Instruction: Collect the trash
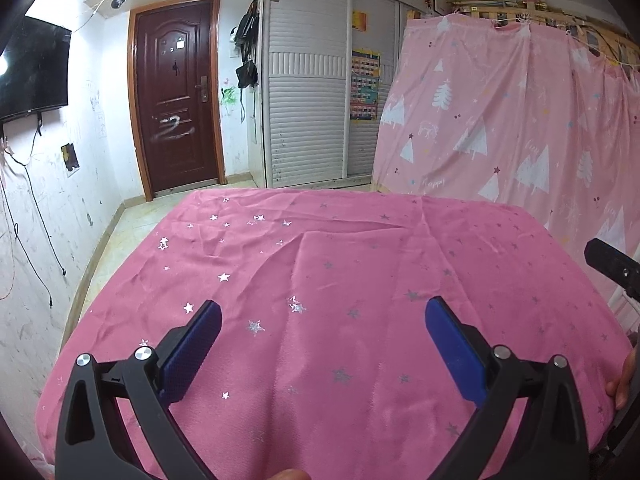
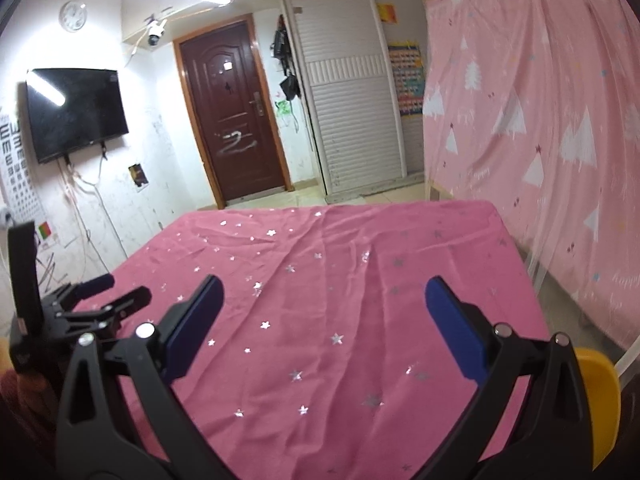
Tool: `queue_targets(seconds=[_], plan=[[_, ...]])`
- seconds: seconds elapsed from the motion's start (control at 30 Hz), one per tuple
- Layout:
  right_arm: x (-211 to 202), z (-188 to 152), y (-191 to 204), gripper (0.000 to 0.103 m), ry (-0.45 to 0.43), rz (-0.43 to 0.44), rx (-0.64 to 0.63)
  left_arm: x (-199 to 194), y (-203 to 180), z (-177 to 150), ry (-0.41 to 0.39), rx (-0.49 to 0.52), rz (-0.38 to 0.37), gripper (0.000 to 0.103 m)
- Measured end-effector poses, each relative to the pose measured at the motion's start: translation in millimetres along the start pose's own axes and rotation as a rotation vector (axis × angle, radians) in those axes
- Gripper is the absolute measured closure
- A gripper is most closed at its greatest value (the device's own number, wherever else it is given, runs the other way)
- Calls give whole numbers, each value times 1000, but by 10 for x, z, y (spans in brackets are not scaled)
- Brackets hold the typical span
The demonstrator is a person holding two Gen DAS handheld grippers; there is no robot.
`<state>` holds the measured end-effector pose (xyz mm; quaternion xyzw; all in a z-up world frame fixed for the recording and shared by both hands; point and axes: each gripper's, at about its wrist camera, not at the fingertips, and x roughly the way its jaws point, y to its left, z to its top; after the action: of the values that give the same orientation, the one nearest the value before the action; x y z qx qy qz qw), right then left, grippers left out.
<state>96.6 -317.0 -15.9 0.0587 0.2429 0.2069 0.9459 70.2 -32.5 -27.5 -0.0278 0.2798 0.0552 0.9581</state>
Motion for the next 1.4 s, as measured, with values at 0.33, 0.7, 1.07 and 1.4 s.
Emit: queue_targets(seconds=[0.33,0.7,1.07,1.4], plan=[[14,-23,60,6,-3,-11,-35,12,24,17,15,-18,-1,8],[10,-29,62,6,-4,-12,-38,21,19,19,19,-20,2,8],[12,-32,61,6,-2,-12,-36,28,23,10,17,-18,3,8],[12,-34,69,6,-2,-12,-37,31,27,7,20,-19,7,8]])
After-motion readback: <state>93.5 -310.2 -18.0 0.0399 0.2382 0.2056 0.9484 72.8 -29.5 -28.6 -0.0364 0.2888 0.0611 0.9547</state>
